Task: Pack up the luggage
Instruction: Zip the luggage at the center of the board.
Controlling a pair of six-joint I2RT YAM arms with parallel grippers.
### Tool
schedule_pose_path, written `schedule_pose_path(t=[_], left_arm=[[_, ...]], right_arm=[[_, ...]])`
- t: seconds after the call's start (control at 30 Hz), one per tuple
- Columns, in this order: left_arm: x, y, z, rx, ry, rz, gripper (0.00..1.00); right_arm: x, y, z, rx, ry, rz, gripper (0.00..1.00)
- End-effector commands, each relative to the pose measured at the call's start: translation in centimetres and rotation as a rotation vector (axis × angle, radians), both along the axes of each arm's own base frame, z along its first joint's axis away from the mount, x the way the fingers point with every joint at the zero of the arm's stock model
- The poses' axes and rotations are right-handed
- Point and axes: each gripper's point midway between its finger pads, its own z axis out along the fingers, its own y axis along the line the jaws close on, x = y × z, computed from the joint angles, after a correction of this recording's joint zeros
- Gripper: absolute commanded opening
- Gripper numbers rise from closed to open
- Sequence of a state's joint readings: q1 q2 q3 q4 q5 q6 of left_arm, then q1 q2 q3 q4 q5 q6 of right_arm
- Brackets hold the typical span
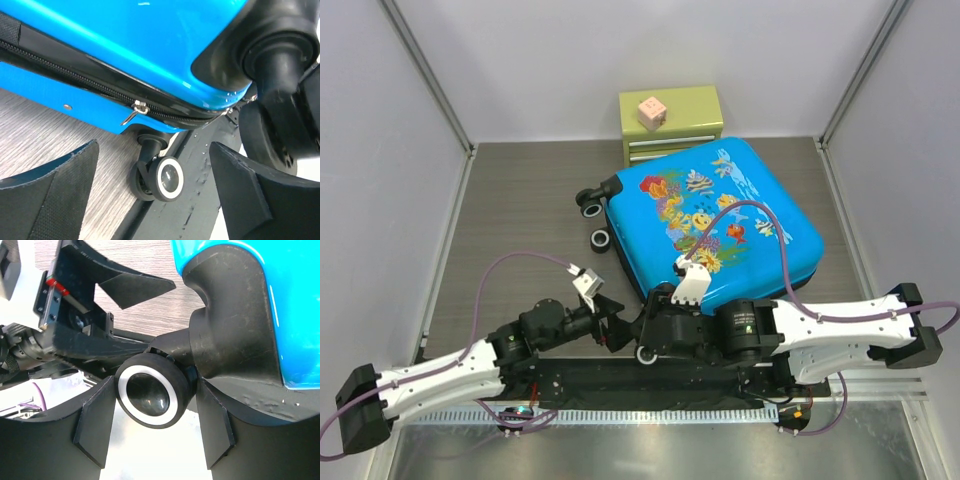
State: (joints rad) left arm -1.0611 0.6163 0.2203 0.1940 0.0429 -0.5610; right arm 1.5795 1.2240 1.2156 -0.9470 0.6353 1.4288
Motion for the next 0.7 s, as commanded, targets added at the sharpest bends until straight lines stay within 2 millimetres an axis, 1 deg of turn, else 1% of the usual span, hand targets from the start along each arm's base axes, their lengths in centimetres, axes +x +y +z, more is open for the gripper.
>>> schedule_pose_path(t=[0.0,0.03,0.07,0.1,0.13,0.2,0.33,0.37,0.4,0.43,0.5,0.53,0.57,0.63,0.67], left_arm=[[0.2,0.3,-0.7,0.006,-0.071,0.001,0.87],[0.2,0.4,-1.3,0.029,-0.090,-0.011,0.85],[-0.1,0.0,-0.9,0.010,-0.118,-0.045,0.82],[-0.3,-0.2,-0.9,0.013,-0.137,-0.065,0.79],[-0.2,-0.5,-1.0,0.026,-0.175,-0.087,0.78],[-0.3,-0.7,-1.4,0.044,-0.201,-0.111,0.77],[0.5,-0.7,-1.2,0.028,-0.282,-0.087,0.77],[0.9,-0.8,-0.9,0.020,-0.311,-0.078,0.77],[1.1,-0.8,-0.9,0.024,-0.317,-0.070,0.77],[1.2,-1.0,-0.5,0.008,-0.335,-0.064,0.76],[1.5,-1.0,-0.6,0.012,-0.348,-0.055,0.74],[1.7,-1.2,0.0,-0.011,-0.367,-0.049,0.74],[1.8,-1.2,-0.2,-0.005,-0.368,-0.047,0.73],[2.2,-1.3,0.4,-0.018,-0.393,-0.029,0.72],[2.4,-1.3,0.2,-0.010,-0.397,-0.023,0.71]], right_arm=[[2.2,-0.3,3.8,0.086,-0.075,-0.068,0.09],[2.2,-0.3,4.0,0.090,-0.075,-0.066,0.09],[2.1,-0.3,4.0,0.092,-0.072,-0.063,0.09],[2.1,-0.4,4.0,0.096,-0.070,-0.067,0.09],[2.2,-0.4,4.2,0.104,-0.068,-0.071,0.09],[2.2,-0.6,4.4,0.111,-0.068,-0.074,0.09],[2.1,-0.7,4.6,0.127,-0.059,-0.079,0.08],[2.1,-0.7,4.6,0.128,-0.056,-0.081,0.08],[2.1,-0.6,4.6,0.127,-0.056,-0.077,0.08],[2.1,-0.5,4.6,0.126,-0.057,-0.076,0.08],[2.0,-0.3,4.5,0.119,-0.056,-0.073,0.07],[2.0,-0.2,4.5,0.118,-0.055,-0.073,0.07],[2.0,-0.1,4.5,0.119,-0.052,-0.069,0.07],[1.8,0.1,4.4,0.113,-0.049,-0.065,0.07],[1.9,0.1,4.4,0.113,-0.048,-0.064,0.07]])
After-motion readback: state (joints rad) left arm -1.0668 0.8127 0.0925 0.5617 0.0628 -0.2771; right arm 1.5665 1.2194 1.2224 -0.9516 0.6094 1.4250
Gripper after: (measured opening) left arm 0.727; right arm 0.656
